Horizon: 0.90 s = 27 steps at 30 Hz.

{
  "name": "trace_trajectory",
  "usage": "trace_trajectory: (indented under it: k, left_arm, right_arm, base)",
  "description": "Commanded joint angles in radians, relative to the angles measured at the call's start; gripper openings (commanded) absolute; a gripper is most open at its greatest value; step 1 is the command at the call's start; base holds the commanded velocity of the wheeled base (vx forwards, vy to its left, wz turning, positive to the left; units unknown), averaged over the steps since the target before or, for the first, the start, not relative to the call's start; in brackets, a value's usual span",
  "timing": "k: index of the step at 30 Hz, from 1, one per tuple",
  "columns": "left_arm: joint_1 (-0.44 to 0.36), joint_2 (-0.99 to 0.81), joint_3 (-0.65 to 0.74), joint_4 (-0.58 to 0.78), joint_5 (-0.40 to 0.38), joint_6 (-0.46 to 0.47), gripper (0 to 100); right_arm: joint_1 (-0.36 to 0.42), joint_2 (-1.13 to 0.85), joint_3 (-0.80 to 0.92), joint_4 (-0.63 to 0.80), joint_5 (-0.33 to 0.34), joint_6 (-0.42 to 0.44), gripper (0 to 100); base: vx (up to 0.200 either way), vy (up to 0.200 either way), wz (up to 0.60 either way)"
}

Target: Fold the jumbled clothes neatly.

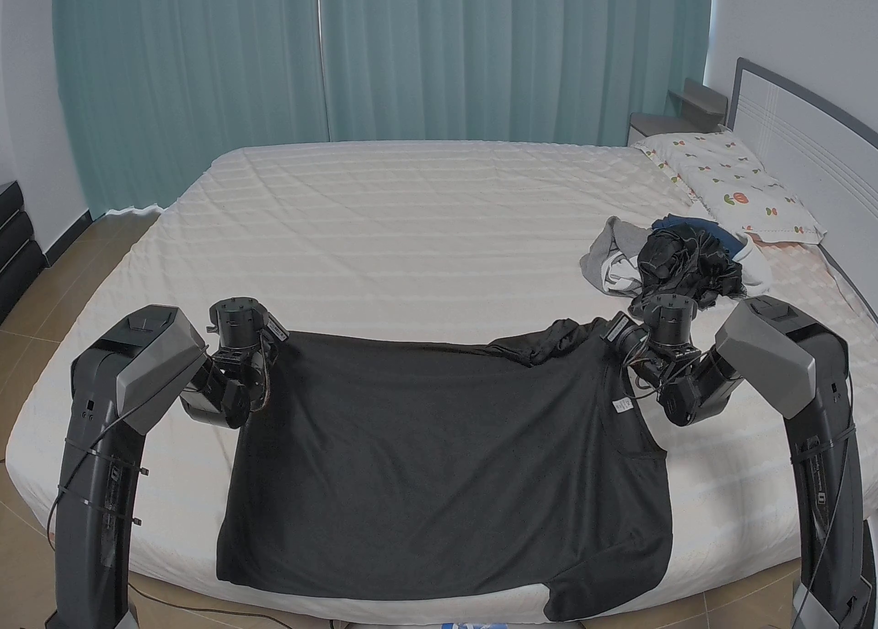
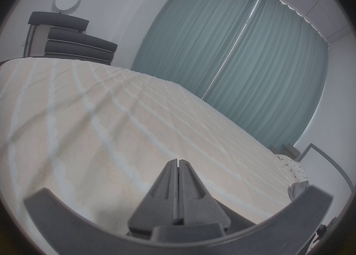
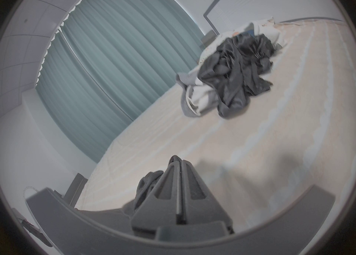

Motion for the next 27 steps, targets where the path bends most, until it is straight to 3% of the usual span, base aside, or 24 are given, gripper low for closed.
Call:
trace_trajectory:
  k: [1, 7, 12, 19, 27]
  left_arm:
    - [0.003, -0.016, -0.005, -0.011, 0.011, 0.001, 0]
    - [0.013, -0.011, -0.01, -0.015, 0.017, 0.001, 0]
    - [0.029, -0.013, -0.028, -0.031, 0.027, -0.001, 0]
    - [0.024, 0.049, -0.044, -0.023, 0.029, 0.062, 0]
    - [0.027, 0.059, -0.056, -0.02, 0.029, 0.064, 0]
  right_arm:
    - [-0.002, -0.061, -0.026, -0.02, -0.007, -0.007, 0]
    - [-0.016, -0.052, -0.067, -0.006, -0.008, -0.007, 0]
    - [-0.016, 0.026, -0.066, -0.008, -0.053, -0.026, 0]
    - [0.0, 0.054, -0.086, 0.014, -0.059, -0.059, 0]
    - [0.006, 0.08, -0.092, 0.015, -0.06, -0.061, 0]
  base:
    - [0.0, 0.0, 0.0]
    - [0.0, 0.0, 0.0]
    - [0.0, 0.0, 0.0]
    - [0.0, 0.0, 0.0]
    - [0.0, 0.0, 0.0]
